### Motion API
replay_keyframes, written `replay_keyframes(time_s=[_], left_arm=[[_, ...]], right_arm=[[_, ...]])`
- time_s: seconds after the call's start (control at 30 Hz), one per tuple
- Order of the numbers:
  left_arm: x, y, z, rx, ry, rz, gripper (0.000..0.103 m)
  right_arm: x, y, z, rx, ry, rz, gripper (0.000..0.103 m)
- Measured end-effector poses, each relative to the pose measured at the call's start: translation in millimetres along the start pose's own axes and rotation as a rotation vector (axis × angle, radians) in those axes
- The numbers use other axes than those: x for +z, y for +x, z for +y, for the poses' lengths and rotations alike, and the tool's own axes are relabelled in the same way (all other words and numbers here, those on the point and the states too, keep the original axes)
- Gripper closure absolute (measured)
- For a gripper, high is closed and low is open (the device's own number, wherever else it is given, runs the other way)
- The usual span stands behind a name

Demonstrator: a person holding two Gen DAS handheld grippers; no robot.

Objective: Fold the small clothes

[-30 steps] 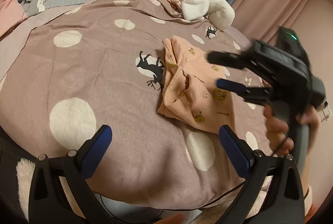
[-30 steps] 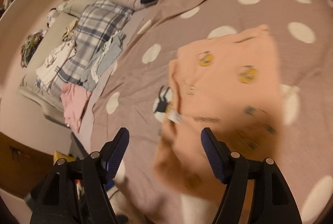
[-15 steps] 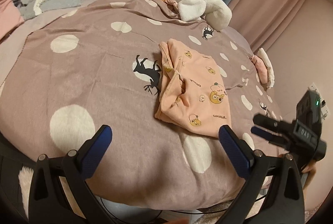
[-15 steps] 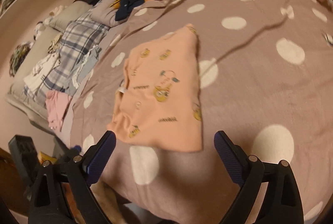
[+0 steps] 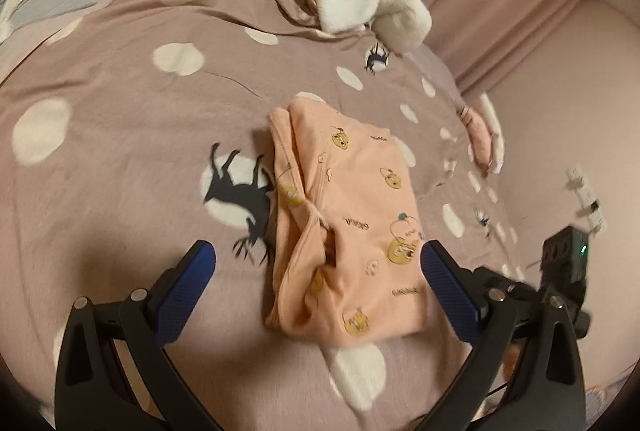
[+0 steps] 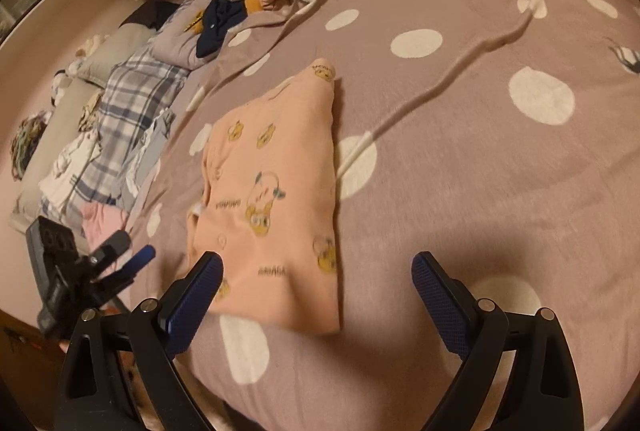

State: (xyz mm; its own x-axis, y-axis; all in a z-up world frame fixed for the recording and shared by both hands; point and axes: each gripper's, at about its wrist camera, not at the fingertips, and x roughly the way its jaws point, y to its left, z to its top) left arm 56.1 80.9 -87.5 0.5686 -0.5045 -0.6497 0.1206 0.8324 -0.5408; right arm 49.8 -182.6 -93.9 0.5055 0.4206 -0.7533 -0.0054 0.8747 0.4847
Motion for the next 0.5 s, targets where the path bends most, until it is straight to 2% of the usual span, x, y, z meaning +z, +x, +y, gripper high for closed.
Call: replay_keyframes(time_s=[0.1,0.3,0.43,0.5], left_arm=[[5.5,17.7,-0.8,-0.018,0.029,0.036,0.0],[10.5,57.0,8.7,-0.072,-0.005,0.141,0.0],[9.3,79.4,15.2,-0.24,-0.084,0.239,0.0],[9.6,84.7,15.7,-0.269,-0.092,0.25,0.0]], right_arm=[[10.4,10.1,-1.2,0.006,0.008,0.013,0.008],[24.2,39.6,-6.2,0.076,0.046,0.069,0.008],[28.4,59.3,-7.5,0.113,0.076,0.12,0.008],[31.6,65.4,-9.4,0.152,0.098,0.129,0.008]])
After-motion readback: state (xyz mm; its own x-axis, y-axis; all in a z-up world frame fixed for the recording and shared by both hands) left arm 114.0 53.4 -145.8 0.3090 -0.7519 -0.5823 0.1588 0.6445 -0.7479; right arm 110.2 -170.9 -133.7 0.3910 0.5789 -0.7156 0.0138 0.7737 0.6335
